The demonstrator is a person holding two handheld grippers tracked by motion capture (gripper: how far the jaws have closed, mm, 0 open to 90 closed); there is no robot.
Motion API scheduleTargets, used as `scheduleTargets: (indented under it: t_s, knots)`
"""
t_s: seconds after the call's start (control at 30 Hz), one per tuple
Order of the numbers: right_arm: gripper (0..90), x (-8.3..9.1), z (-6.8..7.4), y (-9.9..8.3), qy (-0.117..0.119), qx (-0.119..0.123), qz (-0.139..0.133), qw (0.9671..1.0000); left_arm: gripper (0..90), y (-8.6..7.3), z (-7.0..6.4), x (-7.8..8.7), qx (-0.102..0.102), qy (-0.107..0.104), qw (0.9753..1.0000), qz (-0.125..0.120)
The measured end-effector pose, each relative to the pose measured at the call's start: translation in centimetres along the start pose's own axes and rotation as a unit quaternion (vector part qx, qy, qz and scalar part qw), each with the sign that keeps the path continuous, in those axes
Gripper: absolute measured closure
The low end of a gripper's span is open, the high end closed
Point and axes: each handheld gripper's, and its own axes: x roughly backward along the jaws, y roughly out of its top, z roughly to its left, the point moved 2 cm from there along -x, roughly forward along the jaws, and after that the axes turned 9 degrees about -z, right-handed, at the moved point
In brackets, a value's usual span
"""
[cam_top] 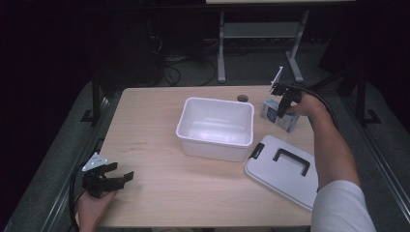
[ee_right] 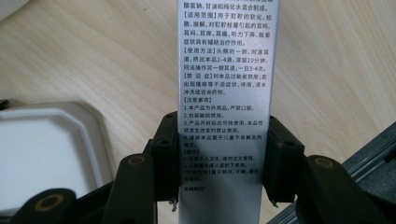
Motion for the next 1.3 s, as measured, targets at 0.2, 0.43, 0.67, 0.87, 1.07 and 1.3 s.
scheduleTargets:
  t_s: [0.2, 0.43, 0.67, 0.87, 1.07, 1.3]
  knots:
    - [55.4, 0.2, 0.4, -0.2, -0.001, 0.003, 0.004, 1.0, 16.9, 0.1, 0.0, -0.1, 0.0, -0.001, 1.0, -0.002]
    - [55.6, 0.8, 0.6, -0.3, 0.005, 0.004, -0.003, 1.0, 16.6, 0.1, -0.1, -0.2, -0.004, -0.003, 1.0, -0.002]
    - [55.6, 2.5, 1.0, -1.0, 0.007, 0.004, -0.017, 0.9998, 16.7, 0.2, -0.3, -0.3, -0.004, -0.008, 1.0, -0.003]
    - [55.6, 4.4, 1.7, -1.8, 0.006, 0.005, -0.027, 0.9996, 16.5, 0.3, -0.6, -0.3, -0.007, -0.012, 0.9999, -0.004]
    - [55.6, 6.5, 2.6, -2.8, 0.002, 0.007, -0.039, 0.9992, 16.5, 0.4, -0.8, -0.1, -0.009, -0.015, 0.9998, -0.008]
    - [55.6, 9.5, 3.8, -3.6, -0.003, 0.016, -0.055, 0.9984, 16.5, 0.5, -0.9, 0.0, -0.01, -0.016, 0.9997, -0.012]
